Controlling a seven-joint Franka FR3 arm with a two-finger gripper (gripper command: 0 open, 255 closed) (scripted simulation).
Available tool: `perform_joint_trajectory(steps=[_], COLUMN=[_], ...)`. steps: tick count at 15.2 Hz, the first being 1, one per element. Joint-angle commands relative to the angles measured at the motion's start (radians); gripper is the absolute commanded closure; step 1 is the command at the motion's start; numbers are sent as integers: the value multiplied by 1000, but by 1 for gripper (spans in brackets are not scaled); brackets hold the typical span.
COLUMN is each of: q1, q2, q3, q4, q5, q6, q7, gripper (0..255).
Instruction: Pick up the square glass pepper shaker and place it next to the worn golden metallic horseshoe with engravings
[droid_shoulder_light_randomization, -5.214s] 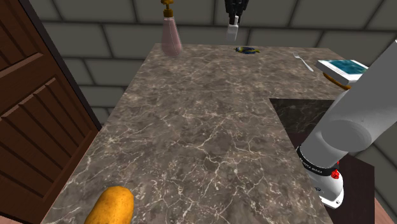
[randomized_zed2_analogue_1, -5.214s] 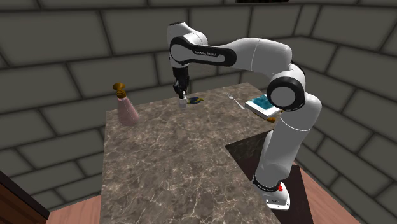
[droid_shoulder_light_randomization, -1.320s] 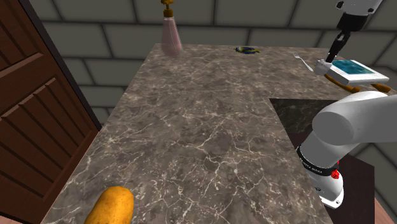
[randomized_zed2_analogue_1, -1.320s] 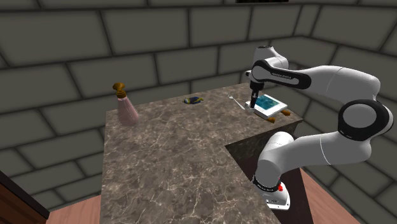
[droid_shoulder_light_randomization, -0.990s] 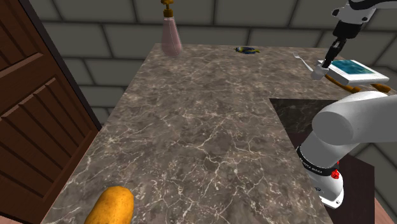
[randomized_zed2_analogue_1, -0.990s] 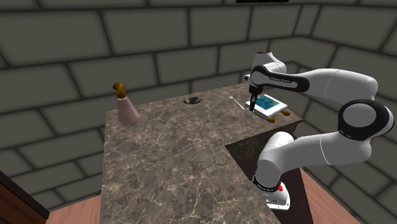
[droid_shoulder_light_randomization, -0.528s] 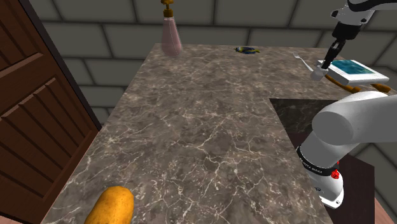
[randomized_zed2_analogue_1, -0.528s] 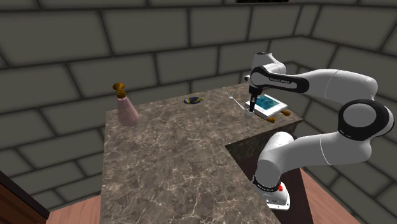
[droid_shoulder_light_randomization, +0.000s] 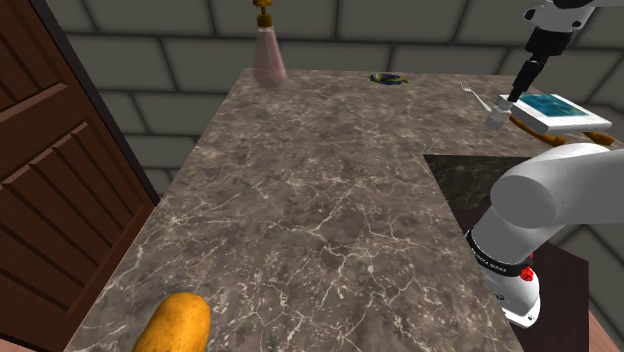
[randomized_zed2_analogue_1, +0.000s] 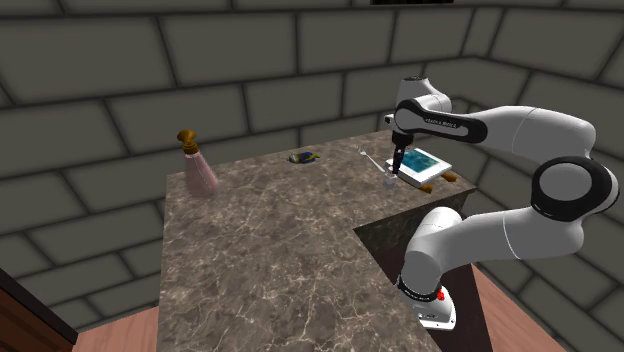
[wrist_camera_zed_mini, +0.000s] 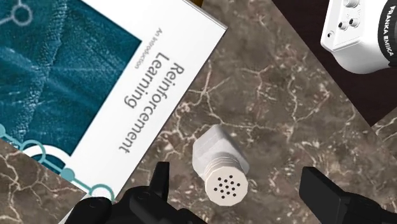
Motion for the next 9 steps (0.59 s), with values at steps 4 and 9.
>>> perform_joint_trajectory(steps=[4, 9], q1=[11, 11], q2=[9, 9], q3=[33, 33], q4=[86, 86], q5=[30, 30], q6=[-80, -80], q7=[-8, -8], gripper=[0, 0])
